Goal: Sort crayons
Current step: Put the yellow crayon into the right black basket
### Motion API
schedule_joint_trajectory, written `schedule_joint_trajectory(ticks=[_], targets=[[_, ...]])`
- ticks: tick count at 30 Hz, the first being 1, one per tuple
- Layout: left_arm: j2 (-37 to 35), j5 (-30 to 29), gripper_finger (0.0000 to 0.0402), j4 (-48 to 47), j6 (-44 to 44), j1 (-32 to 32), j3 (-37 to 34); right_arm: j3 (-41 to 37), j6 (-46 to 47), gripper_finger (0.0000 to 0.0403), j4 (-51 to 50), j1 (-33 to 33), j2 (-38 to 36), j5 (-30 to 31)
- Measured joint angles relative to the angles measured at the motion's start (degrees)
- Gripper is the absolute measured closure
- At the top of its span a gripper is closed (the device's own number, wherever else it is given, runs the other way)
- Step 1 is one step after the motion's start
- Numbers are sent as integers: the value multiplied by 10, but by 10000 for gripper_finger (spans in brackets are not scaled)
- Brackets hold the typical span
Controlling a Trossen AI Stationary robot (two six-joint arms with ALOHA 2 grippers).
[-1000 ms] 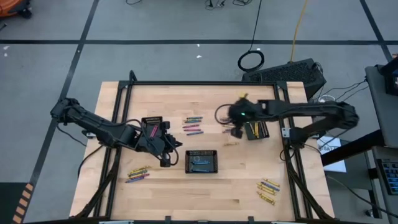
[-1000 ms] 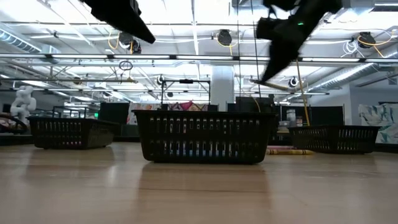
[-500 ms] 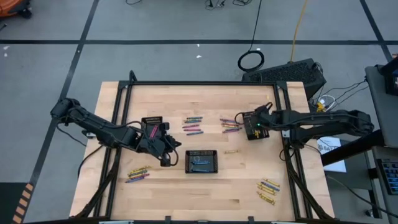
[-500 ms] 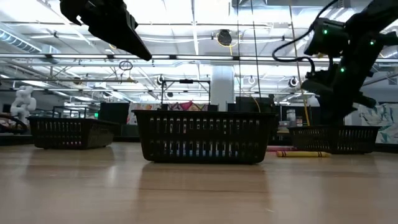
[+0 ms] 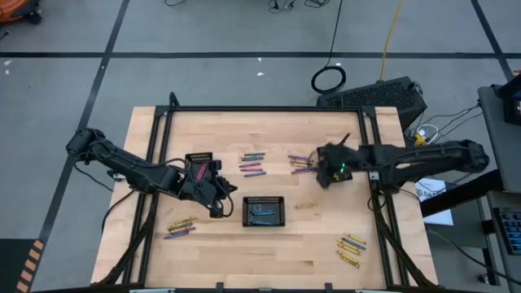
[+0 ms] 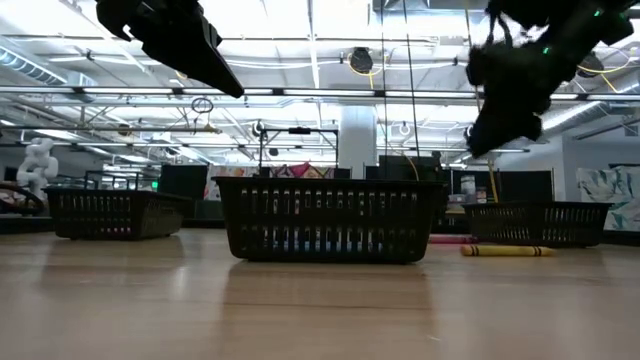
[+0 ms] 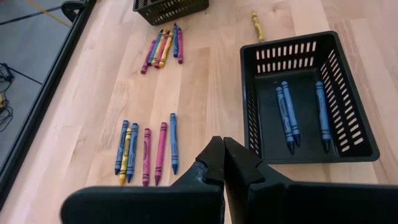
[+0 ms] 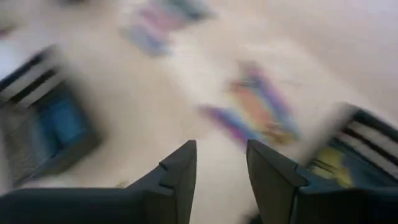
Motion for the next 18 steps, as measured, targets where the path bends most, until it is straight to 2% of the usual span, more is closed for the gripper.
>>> schedule_joint_trajectory(ticks=[3, 9, 12, 18], targets=[[0, 0, 400, 0, 0, 0, 0, 0, -52, 281, 46, 77, 29, -28], [0, 0, 400, 1, -3, 0, 0, 0, -75, 288, 87, 198, 139, -28], [0, 0, 400, 1, -3, 0, 0, 0, -77, 283, 122, 222, 196, -27], [0, 0, 400, 1, -3, 0, 0, 0, -101, 255, 139, 225, 274, -27]])
